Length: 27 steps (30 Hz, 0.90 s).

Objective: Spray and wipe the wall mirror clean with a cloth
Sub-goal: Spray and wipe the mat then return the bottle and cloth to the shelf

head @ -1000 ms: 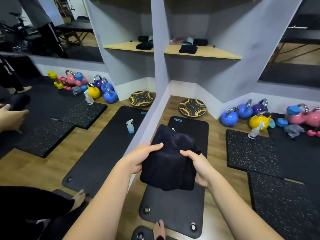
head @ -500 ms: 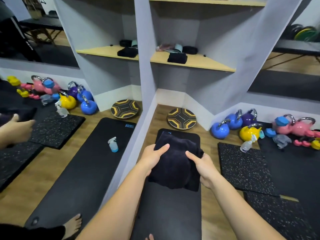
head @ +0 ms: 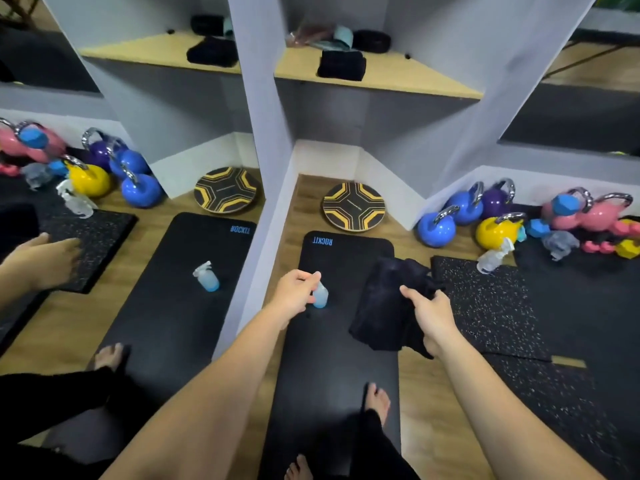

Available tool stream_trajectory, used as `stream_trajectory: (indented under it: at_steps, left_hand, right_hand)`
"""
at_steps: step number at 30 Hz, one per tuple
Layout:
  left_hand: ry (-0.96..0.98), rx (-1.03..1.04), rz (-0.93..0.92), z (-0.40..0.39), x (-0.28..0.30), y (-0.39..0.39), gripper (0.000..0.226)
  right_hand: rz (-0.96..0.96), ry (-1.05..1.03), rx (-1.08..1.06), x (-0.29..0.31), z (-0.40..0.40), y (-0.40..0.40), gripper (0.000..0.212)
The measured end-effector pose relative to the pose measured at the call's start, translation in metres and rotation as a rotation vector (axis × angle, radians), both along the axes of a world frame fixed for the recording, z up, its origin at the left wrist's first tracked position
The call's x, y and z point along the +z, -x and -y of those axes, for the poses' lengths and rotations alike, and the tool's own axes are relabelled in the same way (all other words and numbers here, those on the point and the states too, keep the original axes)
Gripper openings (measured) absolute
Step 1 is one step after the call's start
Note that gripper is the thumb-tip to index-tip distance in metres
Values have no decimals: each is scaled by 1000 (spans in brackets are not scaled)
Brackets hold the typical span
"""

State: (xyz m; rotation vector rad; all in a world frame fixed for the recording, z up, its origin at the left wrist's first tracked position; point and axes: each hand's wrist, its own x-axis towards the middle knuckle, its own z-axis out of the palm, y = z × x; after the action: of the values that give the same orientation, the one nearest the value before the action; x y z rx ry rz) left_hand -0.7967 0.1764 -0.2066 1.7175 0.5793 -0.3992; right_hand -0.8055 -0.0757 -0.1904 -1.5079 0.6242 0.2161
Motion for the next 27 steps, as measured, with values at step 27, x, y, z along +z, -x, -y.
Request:
stream_trajectory:
  at_steps: [27]
  left_hand:
    - [-173,211,-255,17,-182,-210,18]
  right_hand:
    - [-174,535,804,-170,-5,-280,36]
